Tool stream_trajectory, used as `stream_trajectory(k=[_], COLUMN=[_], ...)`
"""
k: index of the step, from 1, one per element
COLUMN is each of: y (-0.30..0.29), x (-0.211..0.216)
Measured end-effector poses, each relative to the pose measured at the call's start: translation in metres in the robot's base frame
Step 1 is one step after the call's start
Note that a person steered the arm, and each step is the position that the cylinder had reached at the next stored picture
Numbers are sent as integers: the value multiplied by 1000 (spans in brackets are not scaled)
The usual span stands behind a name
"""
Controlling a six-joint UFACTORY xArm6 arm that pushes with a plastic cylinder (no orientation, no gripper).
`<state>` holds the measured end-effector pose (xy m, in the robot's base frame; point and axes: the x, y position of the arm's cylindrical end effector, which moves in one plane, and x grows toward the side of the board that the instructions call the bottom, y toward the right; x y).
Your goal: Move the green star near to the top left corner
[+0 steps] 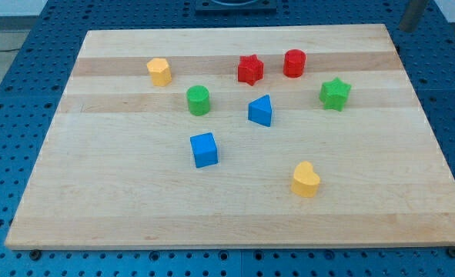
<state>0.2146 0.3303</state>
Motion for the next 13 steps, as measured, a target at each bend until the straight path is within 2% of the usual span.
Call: stream_trajectory(k=[1,2,3,4,5,7,9,10,13], y=[-51,-125,-179,-189,-190,-253,-283,-321,-450], x=[71,148,182,182,201,195,234,243,232])
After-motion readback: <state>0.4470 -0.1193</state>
